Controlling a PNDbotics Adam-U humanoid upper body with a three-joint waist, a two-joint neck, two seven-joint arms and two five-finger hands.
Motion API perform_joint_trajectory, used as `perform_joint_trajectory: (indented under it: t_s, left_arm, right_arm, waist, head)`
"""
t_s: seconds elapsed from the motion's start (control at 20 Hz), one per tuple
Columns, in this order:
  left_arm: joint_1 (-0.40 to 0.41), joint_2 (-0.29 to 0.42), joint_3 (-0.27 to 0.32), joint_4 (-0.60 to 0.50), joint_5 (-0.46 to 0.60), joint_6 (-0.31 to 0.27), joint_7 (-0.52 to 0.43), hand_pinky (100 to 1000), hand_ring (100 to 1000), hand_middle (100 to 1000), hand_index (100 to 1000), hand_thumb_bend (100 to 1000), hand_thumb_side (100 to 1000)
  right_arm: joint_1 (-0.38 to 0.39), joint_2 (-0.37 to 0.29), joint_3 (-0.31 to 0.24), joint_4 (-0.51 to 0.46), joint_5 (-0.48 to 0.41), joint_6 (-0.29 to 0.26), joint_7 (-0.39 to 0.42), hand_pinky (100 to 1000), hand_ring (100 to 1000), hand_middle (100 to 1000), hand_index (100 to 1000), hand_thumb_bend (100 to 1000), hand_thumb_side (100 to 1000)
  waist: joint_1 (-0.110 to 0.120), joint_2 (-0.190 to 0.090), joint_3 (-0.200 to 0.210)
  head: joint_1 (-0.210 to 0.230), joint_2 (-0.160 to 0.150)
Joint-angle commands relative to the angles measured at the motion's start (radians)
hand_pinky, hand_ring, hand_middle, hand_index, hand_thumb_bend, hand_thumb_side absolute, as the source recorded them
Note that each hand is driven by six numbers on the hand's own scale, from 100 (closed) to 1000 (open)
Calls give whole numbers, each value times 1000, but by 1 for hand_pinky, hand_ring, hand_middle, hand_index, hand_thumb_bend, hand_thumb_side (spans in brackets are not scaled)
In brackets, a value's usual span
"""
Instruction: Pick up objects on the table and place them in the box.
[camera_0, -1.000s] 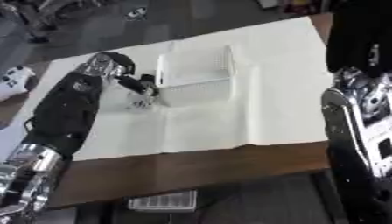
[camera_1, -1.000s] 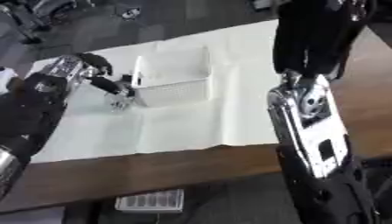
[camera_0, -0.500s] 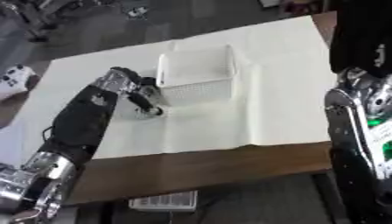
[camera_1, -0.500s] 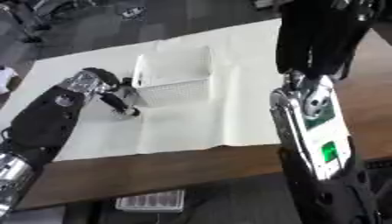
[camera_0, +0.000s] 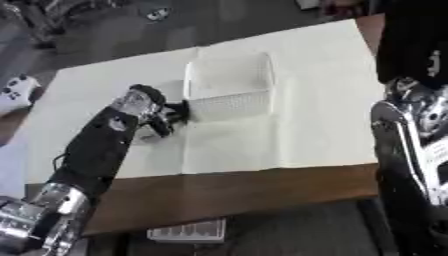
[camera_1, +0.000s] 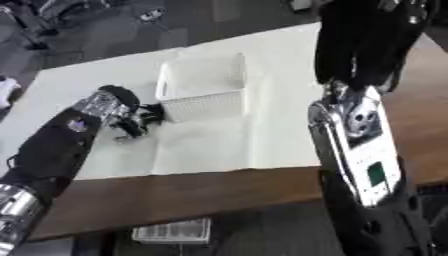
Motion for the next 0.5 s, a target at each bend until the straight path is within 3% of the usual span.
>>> perform_joint_trajectory:
  t_s: [0.05, 0.2, 0.5]
  left_arm:
    - [-16, 22, 2, -10, 7, 11, 73, 100, 211, 127, 216, 100, 700]
    - [-17, 27, 2, -6, 2, 17, 126, 100, 100, 100, 185, 100, 693]
    - [-25, 36, 7, -3, 14, 56, 139, 100, 100, 100, 177, 100, 688]
  right_arm:
    - [-18, 1, -1, -13, 2, 1, 1, 286, 435, 485, 779, 153, 1000]
    - [-17, -2, -1, -13, 2, 3, 1, 284, 435, 485, 778, 153, 1000]
    - [-13, -5, -3, -13, 3, 7, 0, 283, 434, 484, 778, 149, 1000]
  waist:
    - [-6, -12, 4]
    - [-7, -14, 7]
    - [-7, -18, 14]
  head:
    - [7, -13]
    - [9, -11]
    - [12, -12]
